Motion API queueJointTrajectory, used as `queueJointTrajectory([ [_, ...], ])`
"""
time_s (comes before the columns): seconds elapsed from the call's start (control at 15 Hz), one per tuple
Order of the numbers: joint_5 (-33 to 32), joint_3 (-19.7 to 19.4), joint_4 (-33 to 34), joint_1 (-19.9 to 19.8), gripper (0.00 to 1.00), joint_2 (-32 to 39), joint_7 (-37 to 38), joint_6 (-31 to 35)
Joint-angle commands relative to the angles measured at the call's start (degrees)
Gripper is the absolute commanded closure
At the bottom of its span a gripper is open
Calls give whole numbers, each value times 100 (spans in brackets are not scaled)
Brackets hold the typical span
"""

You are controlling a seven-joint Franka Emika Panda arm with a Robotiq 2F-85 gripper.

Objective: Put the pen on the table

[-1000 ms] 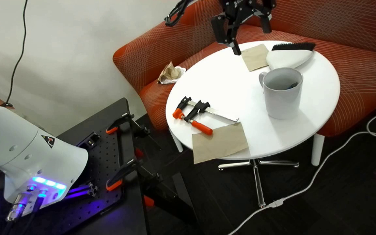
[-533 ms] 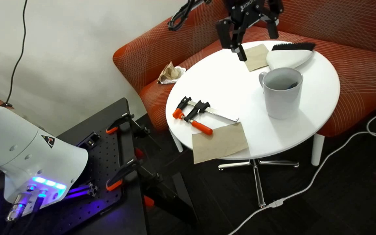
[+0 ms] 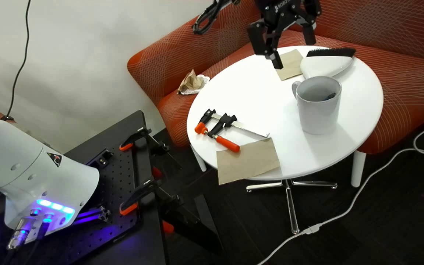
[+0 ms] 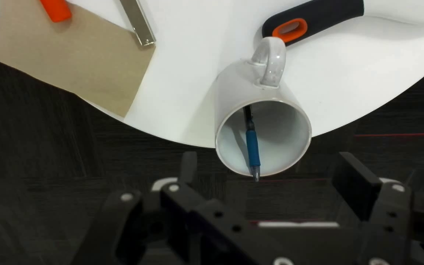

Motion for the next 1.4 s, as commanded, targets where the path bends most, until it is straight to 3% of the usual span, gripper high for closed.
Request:
queueJointTrajectory([
  [0.0, 231, -15, 187, -75, 37, 143, -501, 53],
  [0.07, 285, 0, 222, -112, 46, 179, -653, 35],
  [0.4, 480, -76, 448, -167, 63, 439, -1005, 48],
  [0.73, 631, -173, 776, -163, 61, 816, -1086, -6],
  [1.0, 720, -204, 992, -164, 73, 1086, -1083, -50],
  [1.33, 838, -248, 1167, -155, 69, 1350, -1082, -103],
])
